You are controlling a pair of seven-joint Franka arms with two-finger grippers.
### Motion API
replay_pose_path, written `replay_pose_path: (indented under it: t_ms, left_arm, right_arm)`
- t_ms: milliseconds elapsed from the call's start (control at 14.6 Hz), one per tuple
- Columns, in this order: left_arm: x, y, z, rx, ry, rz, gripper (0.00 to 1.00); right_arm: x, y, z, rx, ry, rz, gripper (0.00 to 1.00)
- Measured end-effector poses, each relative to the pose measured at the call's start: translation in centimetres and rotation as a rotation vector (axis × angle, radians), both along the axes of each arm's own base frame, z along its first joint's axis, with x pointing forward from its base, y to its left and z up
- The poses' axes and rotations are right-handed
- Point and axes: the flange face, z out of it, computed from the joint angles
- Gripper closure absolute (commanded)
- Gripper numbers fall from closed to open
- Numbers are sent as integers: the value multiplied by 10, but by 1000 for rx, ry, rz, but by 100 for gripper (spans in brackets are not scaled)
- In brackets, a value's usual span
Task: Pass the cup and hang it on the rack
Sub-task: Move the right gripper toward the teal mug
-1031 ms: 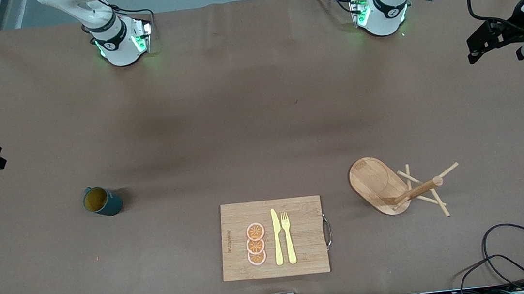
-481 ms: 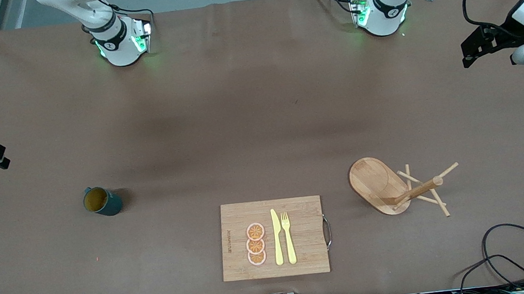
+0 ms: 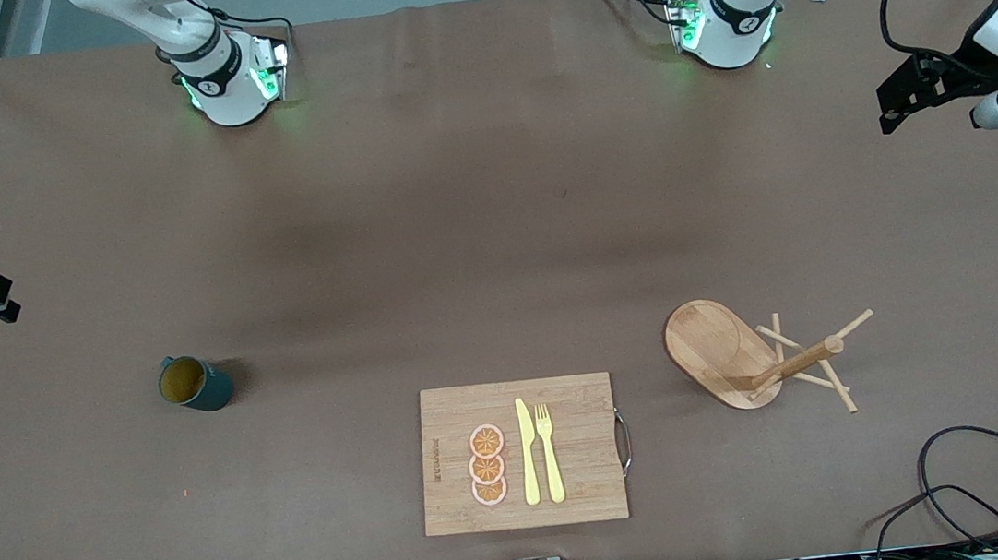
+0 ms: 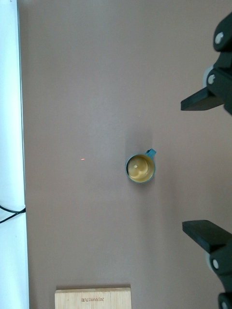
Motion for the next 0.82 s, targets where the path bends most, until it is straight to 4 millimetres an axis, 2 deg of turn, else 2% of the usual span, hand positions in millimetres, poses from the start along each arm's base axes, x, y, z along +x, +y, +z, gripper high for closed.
replay_pose_path:
  t_ms: [824]
  left_arm:
    - [5, 1, -5, -2, 9, 0, 0]
  right_arm:
    - [0, 0, 0, 0, -1, -1, 0]
